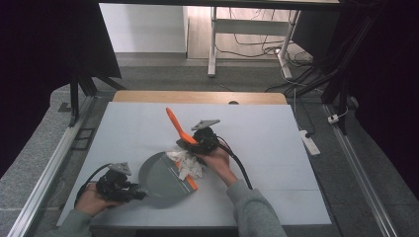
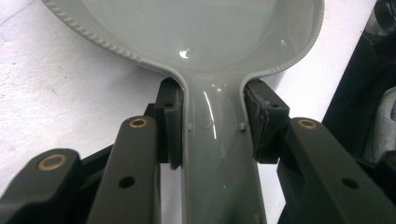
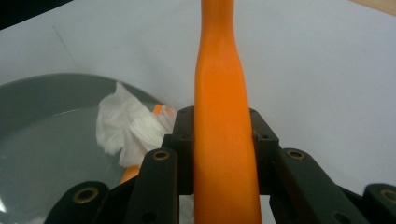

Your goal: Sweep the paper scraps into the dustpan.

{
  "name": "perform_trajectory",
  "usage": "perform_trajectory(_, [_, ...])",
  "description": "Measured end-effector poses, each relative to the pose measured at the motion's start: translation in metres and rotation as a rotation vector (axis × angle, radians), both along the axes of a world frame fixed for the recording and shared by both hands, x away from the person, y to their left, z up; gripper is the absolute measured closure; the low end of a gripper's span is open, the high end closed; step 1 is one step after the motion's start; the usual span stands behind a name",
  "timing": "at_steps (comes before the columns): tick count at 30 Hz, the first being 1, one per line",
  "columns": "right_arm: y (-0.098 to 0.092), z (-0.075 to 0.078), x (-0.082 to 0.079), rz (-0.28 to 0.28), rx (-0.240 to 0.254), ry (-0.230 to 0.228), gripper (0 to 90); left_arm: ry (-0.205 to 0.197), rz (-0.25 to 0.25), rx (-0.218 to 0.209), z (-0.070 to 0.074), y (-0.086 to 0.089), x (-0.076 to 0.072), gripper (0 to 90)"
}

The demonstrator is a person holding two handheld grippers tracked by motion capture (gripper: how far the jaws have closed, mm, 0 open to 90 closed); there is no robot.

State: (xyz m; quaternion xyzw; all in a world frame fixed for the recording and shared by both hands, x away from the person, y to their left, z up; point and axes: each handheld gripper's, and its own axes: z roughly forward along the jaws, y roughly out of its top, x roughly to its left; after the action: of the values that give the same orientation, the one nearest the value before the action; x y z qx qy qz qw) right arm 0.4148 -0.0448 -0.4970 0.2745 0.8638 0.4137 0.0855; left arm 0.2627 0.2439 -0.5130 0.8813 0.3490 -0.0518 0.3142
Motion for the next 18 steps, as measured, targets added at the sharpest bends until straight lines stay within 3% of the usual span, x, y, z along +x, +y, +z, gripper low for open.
perform_trajectory(13, [0.016, 0.003, -0.026, 0.136, 0.0, -0.014, 70.3, -0.002, 0.001, 0.001, 0.0, 0.001, 0.0, 61.1])
perform_trajectory(18, [0.009, 0.011, -0.031, 0.15, 0.038, -0.047, 70.3, -0.003, 0.004, 0.002, 0.0, 0.002, 0.0, 61.1])
